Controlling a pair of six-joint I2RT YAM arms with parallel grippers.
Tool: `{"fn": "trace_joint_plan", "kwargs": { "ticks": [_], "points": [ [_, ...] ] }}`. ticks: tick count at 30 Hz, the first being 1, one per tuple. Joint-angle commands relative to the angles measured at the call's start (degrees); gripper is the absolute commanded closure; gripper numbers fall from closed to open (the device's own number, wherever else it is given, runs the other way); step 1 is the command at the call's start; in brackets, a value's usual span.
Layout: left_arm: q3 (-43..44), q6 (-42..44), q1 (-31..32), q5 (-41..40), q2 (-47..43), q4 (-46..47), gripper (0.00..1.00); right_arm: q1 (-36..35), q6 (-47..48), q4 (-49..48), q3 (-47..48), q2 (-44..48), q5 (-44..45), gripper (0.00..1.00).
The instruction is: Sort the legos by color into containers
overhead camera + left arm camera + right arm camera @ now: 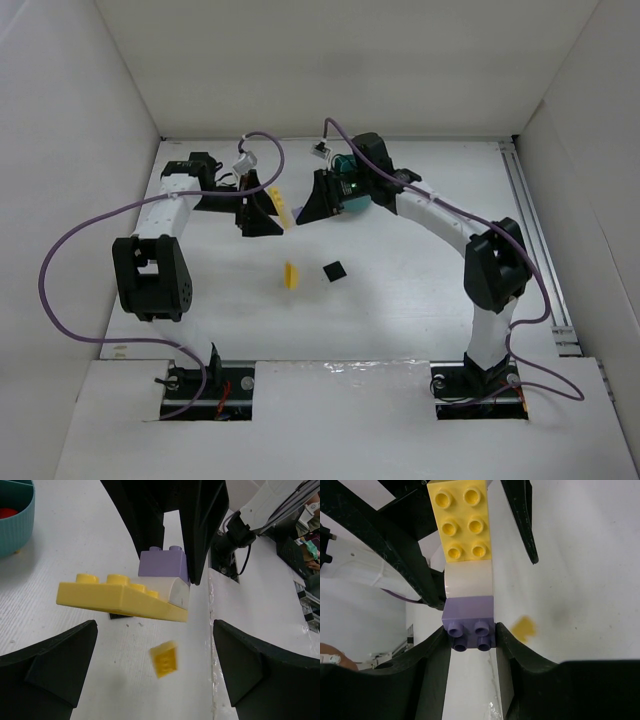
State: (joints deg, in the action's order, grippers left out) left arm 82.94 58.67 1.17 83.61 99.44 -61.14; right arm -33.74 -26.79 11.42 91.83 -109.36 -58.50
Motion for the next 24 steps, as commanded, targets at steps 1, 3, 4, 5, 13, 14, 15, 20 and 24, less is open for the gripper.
{"fn": "trace_joint_plan", "kwargs": {
  "ticks": [1, 3, 4, 5, 13, 14, 15, 20, 24],
  "points": [
    [-0.5, 4.5, 0.0, 14.4, -1.9, -3.2, 0.0, 0.4, 1.1, -3.6, -0.6, 3.0, -1.7, 1.0],
    [1.0, 4.0, 0.0, 14.4, -1.3, -3.2, 0.0, 0.4, 1.1, -3.6, -0.6, 3.5, -2.2, 1.0],
    [1.7, 4.0, 0.0, 14.4, -0.7, -3.2, 0.0, -0.3, 1.1, -3.6, -1.2, 3.5, -2.2, 1.0],
    [2.4, 3.3, 0.0, 14.4, -0.6, -3.2, 0.0, -0.3, 1.6, -3.6, -1.2, 3.5, -2.2, 1.0],
    [4.3, 0.7, 1.0, 14.9, 0.0, -2.7, 0.09, -1.9, 2.3, -3.6, 0.7, 2.3, -2.8, 1.0],
    [4.3, 0.7, 1.0, 14.9, 0.0, -2.0, 0.1, -1.9, 2.3, -3.6, 0.7, 2.3, -2.8, 1.0],
    [4.3, -0.5, 1.0, 14.9, 0.5, -1.4, 0.13, -2.6, 2.3, -3.6, 1.3, 2.3, -2.8, 1.0],
    [4.3, -4.7, 1.0, 14.9, 0.5, 1.4, 0.42, -3.1, 2.3, -4.1, 1.9, 1.8, -2.8, 1.0],
    [3.7, -7.2, 1.0, 14.9, 0.5, 3.2, 0.63, -3.1, 2.3, -4.7, 2.5, 1.3, -2.8, 1.0]
  ]
}}
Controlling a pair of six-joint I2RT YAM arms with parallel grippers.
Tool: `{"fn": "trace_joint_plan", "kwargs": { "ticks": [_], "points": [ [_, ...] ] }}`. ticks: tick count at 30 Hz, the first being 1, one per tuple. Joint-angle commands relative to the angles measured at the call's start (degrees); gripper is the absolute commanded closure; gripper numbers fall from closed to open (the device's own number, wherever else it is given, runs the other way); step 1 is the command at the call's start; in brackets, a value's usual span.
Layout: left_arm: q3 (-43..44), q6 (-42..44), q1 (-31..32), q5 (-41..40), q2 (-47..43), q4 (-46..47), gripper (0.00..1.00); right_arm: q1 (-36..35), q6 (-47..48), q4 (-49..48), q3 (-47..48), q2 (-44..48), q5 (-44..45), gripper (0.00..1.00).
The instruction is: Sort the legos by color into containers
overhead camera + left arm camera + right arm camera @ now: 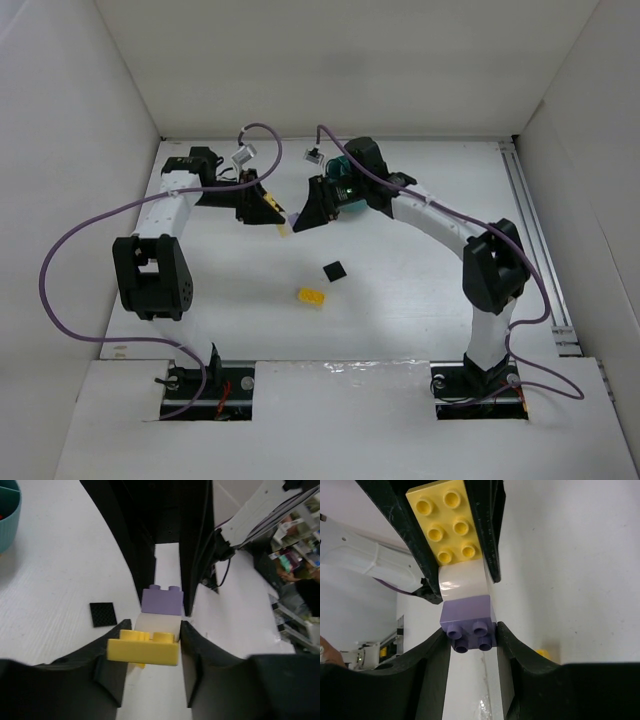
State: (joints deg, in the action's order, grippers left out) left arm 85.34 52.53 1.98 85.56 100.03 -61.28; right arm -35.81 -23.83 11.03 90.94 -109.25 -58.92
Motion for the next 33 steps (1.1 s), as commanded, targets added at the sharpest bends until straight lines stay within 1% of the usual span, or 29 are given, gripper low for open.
{"fn": "trace_joint_plan", "kwargs": {
  "ticks": [1, 4, 5, 8, 11, 17, 20, 21, 22, 23, 24, 25, 28, 29, 30, 31, 32, 33],
  "points": [
    [1.3, -1.9, 0.2, 13.0, -0.1, 3.9, 0.71, -1.0, -0.7, -4.3, 4.0, 1.1, -2.3, 1.0],
    [0.8, -4.0, 1.4, 13.0, -0.1, 5.8, 0.84, -1.0, -0.7, -4.3, 4.5, 0.5, -1.7, 1.0],
    [0.8, -4.0, 1.4, 13.0, -0.1, 5.8, 0.92, -1.0, -0.1, -4.3, 4.5, 0.5, -1.1, 1.0],
    [0.8, -4.0, 1.4, 13.0, -0.1, 5.8, 1.0, 0.6, -0.1, -4.3, 4.5, 0.5, -1.1, 1.0],
    [0.3, -3.5, 1.4, 13.0, -0.1, 5.8, 1.0, 2.7, 0.5, -4.3, 5.0, 1.3, -0.6, 1.0],
    [-0.9, 0.1, 1.4, 13.0, -0.1, 4.7, 1.0, 7.3, 2.3, -4.3, 1.6, 4.7, -0.1, 1.0],
    [-0.9, 4.9, 1.4, 12.4, -0.1, 0.5, 1.0, 10.0, 3.5, -1.5, 1.6, 5.3, 3.2, 1.0],
    [-0.9, 9.1, 1.4, 11.7, -0.1, -0.9, 1.0, 10.7, 3.5, 0.3, 1.6, 5.3, 4.8, 1.0],
    [-0.9, 11.1, 1.4, 10.9, -0.1, -2.2, 1.0, 11.2, 4.1, 1.3, 1.6, 5.3, 11.0, 1.0],
    [-0.3, 12.8, 1.4, 9.8, -0.1, -3.4, 1.0, 11.2, 5.7, 2.1, 0.9, 5.3, 14.9, 1.0],
    [0.4, 12.9, 1.4, 7.5, -0.1, -3.4, 1.0, 11.2, 5.7, 2.1, 0.4, 5.3, 20.0, 1.0],
    [0.4, 13.5, 1.4, 6.6, -0.1, -3.4, 1.0, 11.2, 6.3, 2.6, 0.4, 5.3, 28.5, 1.0],
    [1.9, 12.9, 1.4, 2.6, -0.1, -2.1, 1.0, 12.5, 6.9, 2.6, -1.7, 5.3, 34.2, 1.0],
    [2.5, 6.9, 1.4, 1.3, -0.1, 0.0, 1.0, 12.5, 8.0, 2.6, -2.4, 5.9, 37.5, 1.0],
    [2.6, 3.2, 1.9, -0.4, -0.1, 2.1, 1.0, 12.5, 9.9, 2.6, -4.0, 5.9, 39.0, 1.0],
    [3.3, -2.4, 1.9, -5.0, -0.1, 9.3, 1.0, 12.5, 10.5, 2.6, -4.0, 5.9, 40.8, 1.0],
    [3.3, -10.4, 2.6, -8.9, -0.7, 15.2, 1.0, 13.0, 10.5, 2.6, -4.8, 5.9, 43.2, 1.0],
    [3.3, -29.1, 3.3, -13.7, -1.4, 22.0, 1.0, 13.8, 10.5, 2.6, -5.8, 5.9, 43.3, 1.0]
  ]
}}
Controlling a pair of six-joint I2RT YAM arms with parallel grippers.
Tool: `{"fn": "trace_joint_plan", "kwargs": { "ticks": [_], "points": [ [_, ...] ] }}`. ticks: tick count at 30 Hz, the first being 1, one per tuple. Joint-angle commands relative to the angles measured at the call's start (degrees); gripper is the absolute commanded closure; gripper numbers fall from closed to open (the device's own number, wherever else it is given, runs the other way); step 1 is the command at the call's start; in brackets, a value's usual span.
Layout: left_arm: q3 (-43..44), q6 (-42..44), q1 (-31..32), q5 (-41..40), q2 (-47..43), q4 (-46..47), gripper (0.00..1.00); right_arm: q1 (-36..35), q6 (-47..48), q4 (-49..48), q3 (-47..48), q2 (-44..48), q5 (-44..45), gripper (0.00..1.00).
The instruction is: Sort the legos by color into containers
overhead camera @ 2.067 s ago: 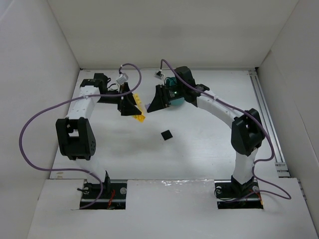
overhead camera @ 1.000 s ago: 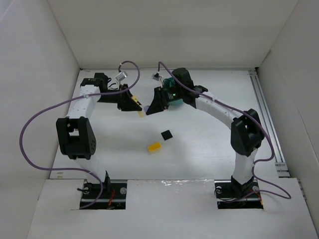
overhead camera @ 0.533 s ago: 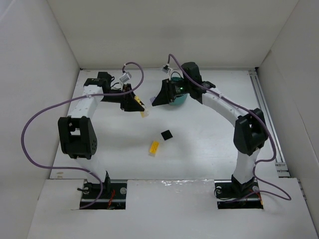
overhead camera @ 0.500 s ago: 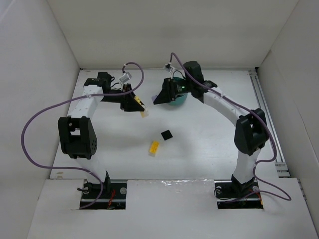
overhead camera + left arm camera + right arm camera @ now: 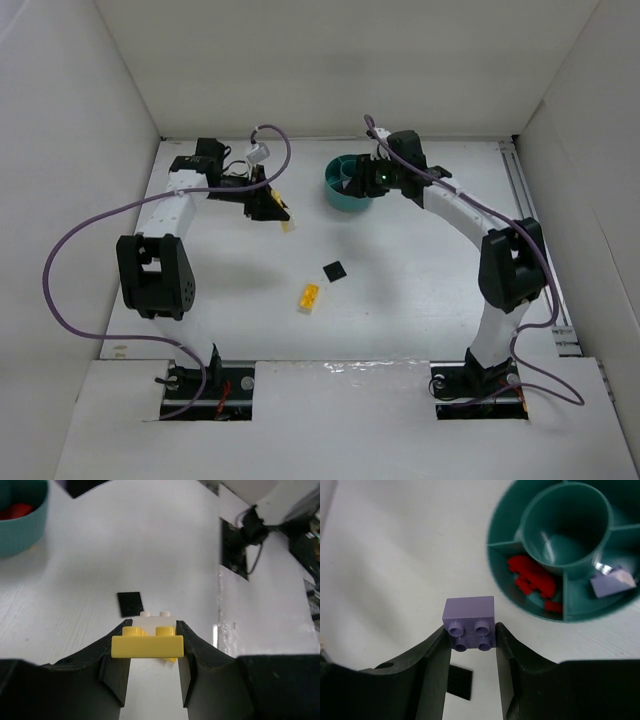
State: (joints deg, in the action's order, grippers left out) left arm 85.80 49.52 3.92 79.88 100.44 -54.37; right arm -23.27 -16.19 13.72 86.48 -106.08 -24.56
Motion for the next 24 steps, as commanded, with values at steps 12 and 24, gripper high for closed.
{"fn": "trace_joint_plan", "kwargs": {
  "ticks": [12, 24],
  "points": [
    [-4.8, -40.9, 5.5, -33.0, -13.0, 36.6, 1.0, 1.8, 8.4, 0.0, -2.4, 4.0, 15.0, 1.0],
    [-12.6, -41.0, 5.5, -28.7, -16.4, 41.3, 1.0, 7.3, 16.8, 4.4, 6.4, 0.4, 5.8, 1.0]
  ]
}}
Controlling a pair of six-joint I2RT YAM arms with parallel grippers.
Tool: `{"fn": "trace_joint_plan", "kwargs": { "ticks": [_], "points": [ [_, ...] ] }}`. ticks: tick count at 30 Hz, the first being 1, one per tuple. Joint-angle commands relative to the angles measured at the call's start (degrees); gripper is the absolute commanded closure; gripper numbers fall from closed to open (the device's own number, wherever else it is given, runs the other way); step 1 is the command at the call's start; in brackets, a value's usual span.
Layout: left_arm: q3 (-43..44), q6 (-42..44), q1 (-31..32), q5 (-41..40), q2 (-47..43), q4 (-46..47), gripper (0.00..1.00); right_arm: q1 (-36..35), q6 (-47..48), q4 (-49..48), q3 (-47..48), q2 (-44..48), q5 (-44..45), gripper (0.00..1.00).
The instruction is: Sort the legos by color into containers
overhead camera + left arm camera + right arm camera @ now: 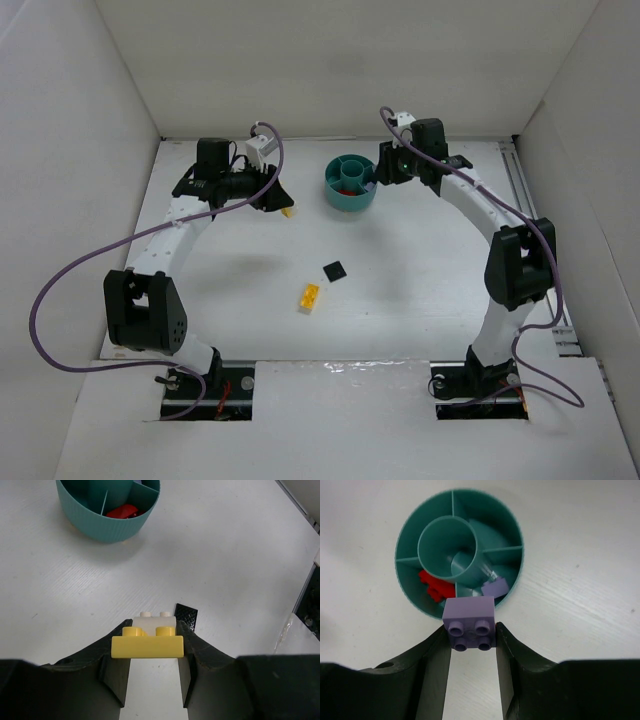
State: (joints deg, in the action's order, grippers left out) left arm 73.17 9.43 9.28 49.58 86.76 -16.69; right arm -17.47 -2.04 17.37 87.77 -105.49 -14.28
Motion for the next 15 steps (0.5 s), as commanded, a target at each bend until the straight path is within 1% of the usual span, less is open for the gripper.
{"fn": "trace_joint_plan", "kwargs": {
  "ticks": [1, 3, 4, 6, 8, 13, 15],
  "points": [
    [0.0, -0.9, 0.1, 2.3, -2.7, 3.6, 1.0, 2.1, 4.1, 2.0, 7.7, -1.9, -5.4, 1.0],
    [-0.5, -0.4, 0.1, 2.3, -2.7, 3.6, 1.0, 2.1, 4.7, 5.4, 10.0, -3.4, -7.3, 1.0],
    [-0.5, -0.4, 0.1, 2.3, -2.7, 3.6, 1.0, 2.1, 6.5, 7.3, 11.7, -4.6, -7.9, 1.0],
    [-0.5, -0.4, 0.1, 2.3, -3.3, 3.6, 1.0, 2.1, 7.1, 8.0, 12.3, -5.2, -8.5, 0.99],
    [-0.5, -0.4, 0.1, 2.3, -3.3, 3.6, 1.0, 2.1, 7.7, 8.0, 13.0, -5.8, -9.3, 0.95],
    [-0.5, -0.4, 0.1, 2.3, -3.3, 3.6, 1.0, 1.0, 9.6, 10.8, 14.5, -7.3, -9.3, 0.92],
    [-0.5, -0.4, 0.1, 2.3, -3.3, 4.1, 1.0, 0.4, 10.1, 10.8, 15.1, -8.6, -9.3, 0.9]
  ]
}}
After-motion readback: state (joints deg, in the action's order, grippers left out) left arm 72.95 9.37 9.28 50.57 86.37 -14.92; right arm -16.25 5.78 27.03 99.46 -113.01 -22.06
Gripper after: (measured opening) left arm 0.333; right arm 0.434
